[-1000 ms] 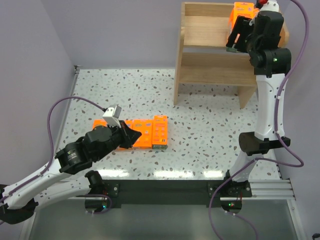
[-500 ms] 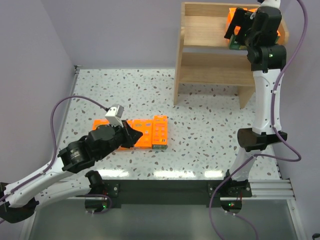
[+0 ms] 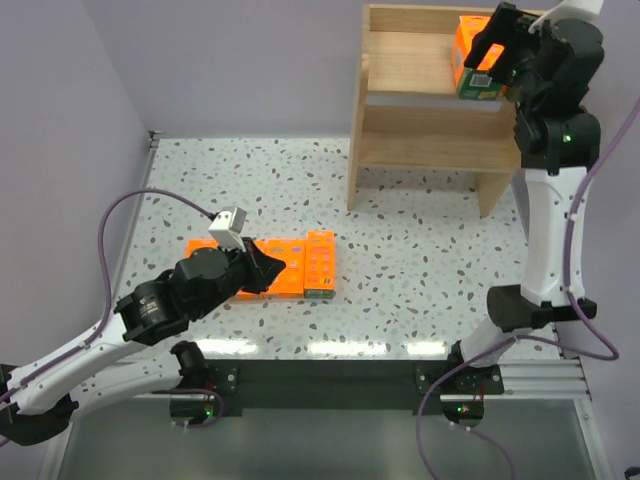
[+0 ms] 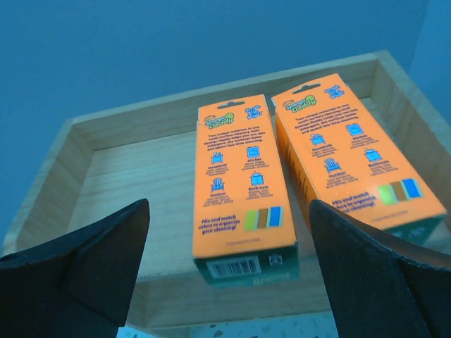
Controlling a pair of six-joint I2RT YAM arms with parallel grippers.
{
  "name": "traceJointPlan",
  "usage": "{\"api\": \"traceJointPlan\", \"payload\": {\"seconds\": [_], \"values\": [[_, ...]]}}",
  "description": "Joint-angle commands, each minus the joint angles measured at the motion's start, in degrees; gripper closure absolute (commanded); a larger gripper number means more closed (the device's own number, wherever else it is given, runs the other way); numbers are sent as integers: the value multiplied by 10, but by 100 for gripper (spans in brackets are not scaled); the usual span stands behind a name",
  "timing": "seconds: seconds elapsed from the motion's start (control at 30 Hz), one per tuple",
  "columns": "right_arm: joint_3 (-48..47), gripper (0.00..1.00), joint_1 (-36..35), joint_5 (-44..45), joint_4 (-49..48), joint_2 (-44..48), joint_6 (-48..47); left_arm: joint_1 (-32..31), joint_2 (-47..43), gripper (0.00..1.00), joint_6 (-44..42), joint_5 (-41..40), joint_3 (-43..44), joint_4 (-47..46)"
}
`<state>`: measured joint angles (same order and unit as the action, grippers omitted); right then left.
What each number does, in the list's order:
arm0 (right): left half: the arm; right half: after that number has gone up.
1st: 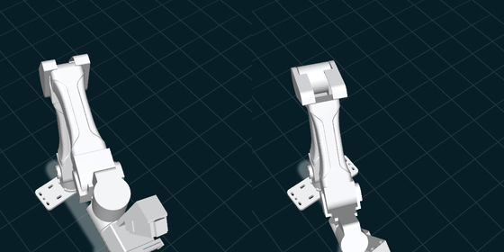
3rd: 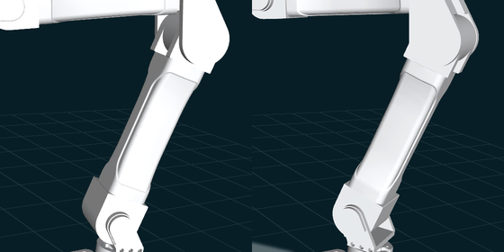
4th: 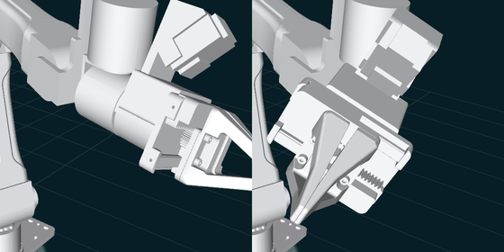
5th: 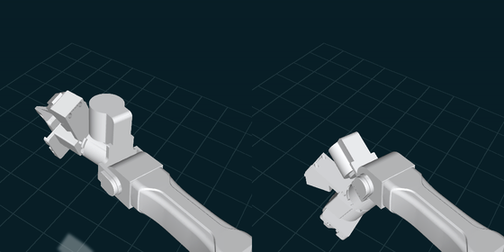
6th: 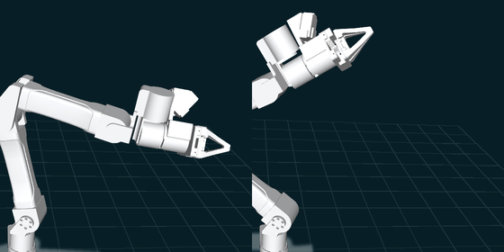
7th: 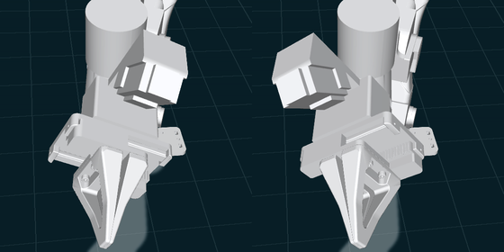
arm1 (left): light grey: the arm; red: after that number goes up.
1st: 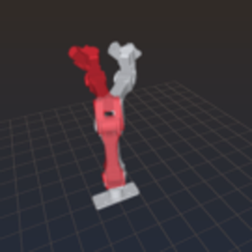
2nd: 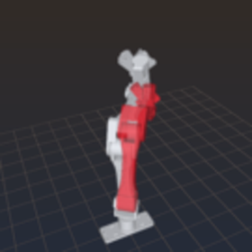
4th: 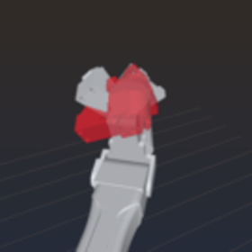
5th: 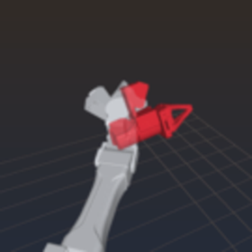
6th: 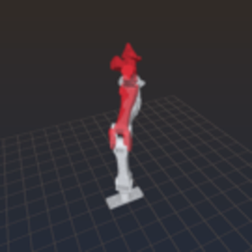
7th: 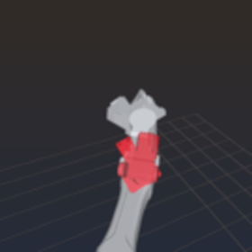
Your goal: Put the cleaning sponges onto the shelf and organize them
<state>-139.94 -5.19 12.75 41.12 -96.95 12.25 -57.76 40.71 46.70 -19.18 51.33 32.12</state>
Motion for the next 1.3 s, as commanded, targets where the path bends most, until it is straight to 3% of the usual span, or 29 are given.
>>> {"api": "traceJointPlan", "payload": {"seconds": [0.0, 0.2, 0.3, 0.33, 0.4, 0.43, 0.5, 0.57, 0.67, 0.83, 1.0, 1.27], "values": [[50, 2, 0, -25, -38, 125, 13, 2, 6, 100, -11, -22, 28, -26], [293, 9, -1, -126, 30, 335, 56, 3, 59, 100, -13, -21, 14, -9], [411, 23, -1, -210, 81, 415, 82, 3, 117, 100, -23, -29, 10, -5], [438, 37, -1, -255, 106, 431, 83, 3, 132, 100, -20, -39, 11, 0], [511, 50, -1, -283, 133, 477, 95, 3, 169, 100, -8, -78, 5, 13], [536, 62, -2, -307, 150, 494, 95, 4, 180, 100, -6, -89, 2, 15], [607, 74, -4, -314, 169, 533, 97, 13, 211, 100, -7, -94, -17, 5], [662, 78, -5, -331, 193, 548, 98, 40, 242, 100, -17, -61, -43, -21], [727, 77, -5, -362, 214, 561, 96, 62, 262, 100, -33, -25, -90, -99], [839, 64, -12, -380, 218, 555, 88, 75, 298, 100, -53, 51, -133, -218], [893, 54, -16, -362, 187, 542, 87, 74, 375, 100, -68, 106, -111, -292], [925, 47, -25, -329, 138, 484, 82, 70, 460, 100, -74, 147, -52, -342]]}}
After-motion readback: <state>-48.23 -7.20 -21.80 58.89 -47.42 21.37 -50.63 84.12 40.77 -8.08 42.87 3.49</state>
